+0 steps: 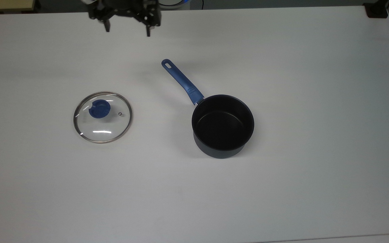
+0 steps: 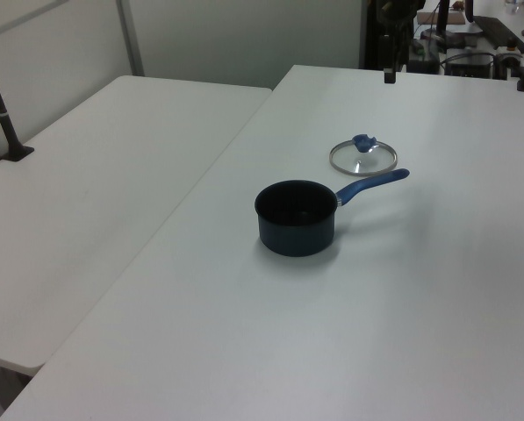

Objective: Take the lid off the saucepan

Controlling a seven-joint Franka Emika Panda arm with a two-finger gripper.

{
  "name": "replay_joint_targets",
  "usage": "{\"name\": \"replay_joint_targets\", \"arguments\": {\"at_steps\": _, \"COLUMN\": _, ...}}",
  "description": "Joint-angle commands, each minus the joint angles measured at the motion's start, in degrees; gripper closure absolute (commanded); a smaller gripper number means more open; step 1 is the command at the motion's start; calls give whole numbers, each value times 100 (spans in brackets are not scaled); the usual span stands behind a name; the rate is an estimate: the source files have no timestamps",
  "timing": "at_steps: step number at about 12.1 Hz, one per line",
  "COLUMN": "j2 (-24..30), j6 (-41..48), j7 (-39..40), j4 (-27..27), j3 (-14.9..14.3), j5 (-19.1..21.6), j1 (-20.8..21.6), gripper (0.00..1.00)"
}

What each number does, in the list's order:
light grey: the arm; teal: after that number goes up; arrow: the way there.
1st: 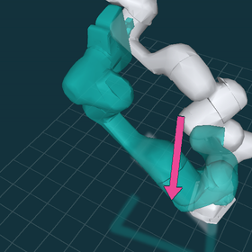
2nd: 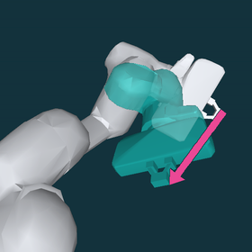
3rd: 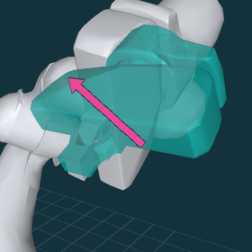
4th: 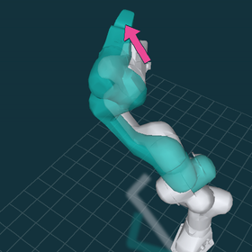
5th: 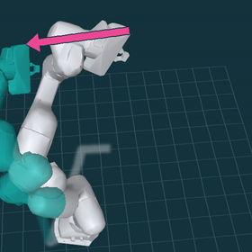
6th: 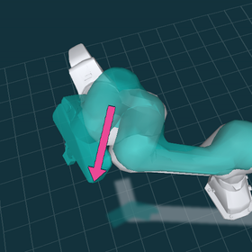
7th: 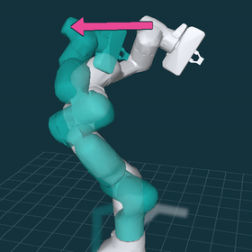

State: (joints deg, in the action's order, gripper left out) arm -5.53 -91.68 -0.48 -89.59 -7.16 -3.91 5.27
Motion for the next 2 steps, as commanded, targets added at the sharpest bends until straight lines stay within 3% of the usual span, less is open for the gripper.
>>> {"name": "replay_joint_targets", "arguments": {"at_steps": 1, "j2": 500, "j6": -16, "j7": 84, "j4": -349, "j3": -40, "j5": -31, "j1": -44, "gripper": 0}}
{"name": "replay_joint_targets", "arguments": {"at_steps": 2, "j2": 501, "j6": -7, "j7": 84, "j4": -366, "j3": -40, "j5": -31, "j1": -44, "gripper": 0}}
